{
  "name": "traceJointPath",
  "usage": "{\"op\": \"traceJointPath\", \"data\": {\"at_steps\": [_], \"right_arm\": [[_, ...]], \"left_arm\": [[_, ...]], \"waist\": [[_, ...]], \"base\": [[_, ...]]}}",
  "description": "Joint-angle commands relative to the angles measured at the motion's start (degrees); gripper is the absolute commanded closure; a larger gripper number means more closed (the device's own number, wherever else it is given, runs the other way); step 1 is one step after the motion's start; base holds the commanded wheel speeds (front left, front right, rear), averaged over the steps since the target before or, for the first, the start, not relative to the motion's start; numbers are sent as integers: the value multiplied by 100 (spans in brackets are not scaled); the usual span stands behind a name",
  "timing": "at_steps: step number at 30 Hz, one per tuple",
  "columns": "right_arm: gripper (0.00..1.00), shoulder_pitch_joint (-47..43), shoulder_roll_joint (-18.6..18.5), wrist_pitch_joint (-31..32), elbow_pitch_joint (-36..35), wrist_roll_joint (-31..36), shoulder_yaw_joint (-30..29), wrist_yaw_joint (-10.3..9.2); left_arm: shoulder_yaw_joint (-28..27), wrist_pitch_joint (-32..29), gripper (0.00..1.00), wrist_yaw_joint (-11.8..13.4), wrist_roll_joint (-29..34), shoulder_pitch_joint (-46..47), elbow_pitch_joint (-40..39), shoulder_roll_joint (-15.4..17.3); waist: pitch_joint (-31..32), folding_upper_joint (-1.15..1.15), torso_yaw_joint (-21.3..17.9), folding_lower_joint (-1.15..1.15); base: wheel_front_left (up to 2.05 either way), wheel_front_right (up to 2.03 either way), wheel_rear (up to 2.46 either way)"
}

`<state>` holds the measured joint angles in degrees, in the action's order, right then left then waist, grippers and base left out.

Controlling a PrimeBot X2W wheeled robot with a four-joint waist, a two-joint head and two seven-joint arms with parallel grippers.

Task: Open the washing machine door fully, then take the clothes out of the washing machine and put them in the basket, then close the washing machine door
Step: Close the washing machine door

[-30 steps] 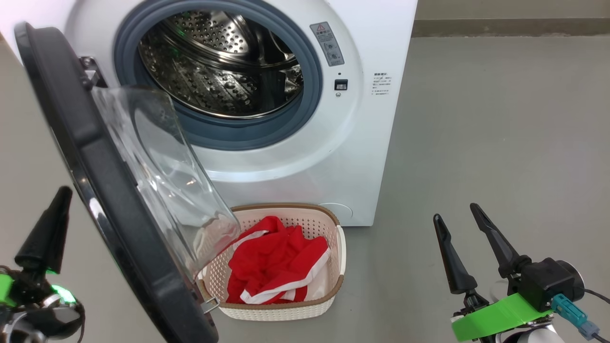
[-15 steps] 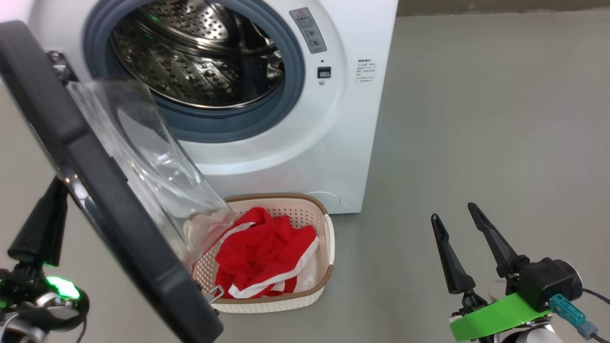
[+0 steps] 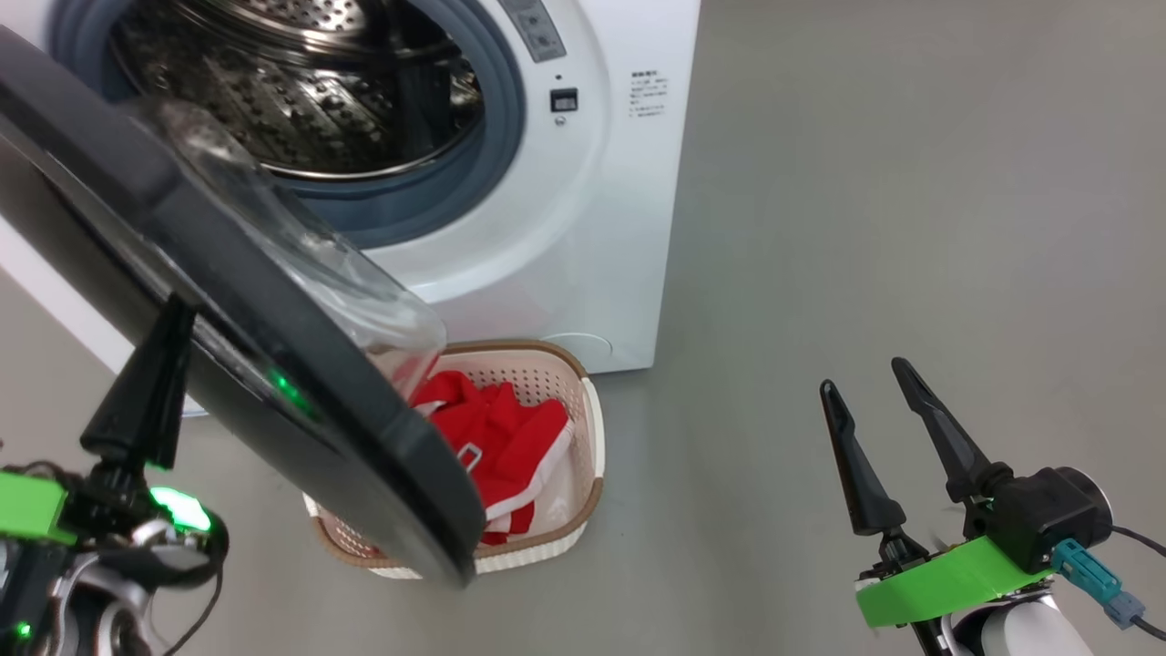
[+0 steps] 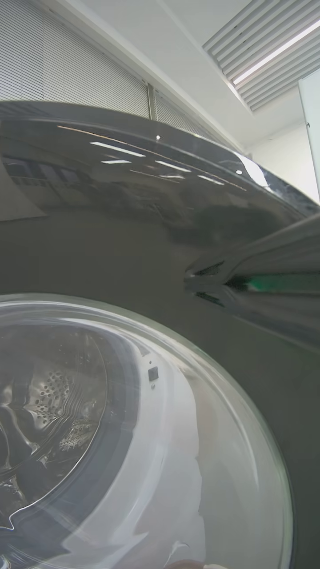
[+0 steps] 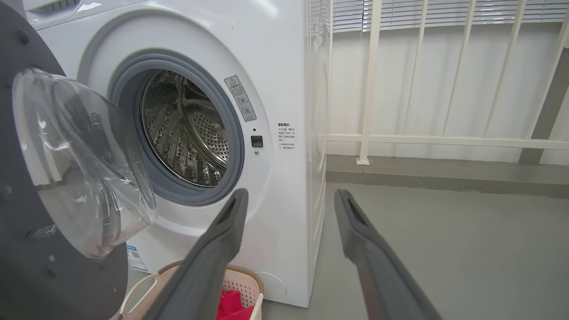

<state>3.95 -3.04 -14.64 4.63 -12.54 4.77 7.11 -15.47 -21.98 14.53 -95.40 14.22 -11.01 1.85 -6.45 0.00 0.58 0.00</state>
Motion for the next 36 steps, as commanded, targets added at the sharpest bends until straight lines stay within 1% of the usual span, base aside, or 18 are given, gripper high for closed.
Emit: {"op": "traceJointPath", "data": {"at_steps": [1,9,18,22,36], "right_arm": [[0,210,-26,-36,-161,-11,151,37],[0,371,-17,-36,-172,-27,182,37],[0,532,-8,-36,-179,-30,172,37],[0,581,-5,-36,-194,-34,167,37],[0,796,-28,-36,-221,6,226,37]], "left_arm": [[-72,-9,100,-60,-72,286,-122,103],[58,257,100,-159,2,868,246,103],[245,648,100,-311,355,1633,867,106],[332,829,100,-454,518,2065,1251,138],[500,1219,100,-913,671,3270,2365,126]], "waist": [[-105,0,-97,0],[-392,0,-307,0],[-627,0,-483,0],[-744,0,-543,0],[-1148,0,-599,0]], "base": [[0,0,0],[0,0,0],[0,0,0],[0,0,0],[0,0,0]]}}
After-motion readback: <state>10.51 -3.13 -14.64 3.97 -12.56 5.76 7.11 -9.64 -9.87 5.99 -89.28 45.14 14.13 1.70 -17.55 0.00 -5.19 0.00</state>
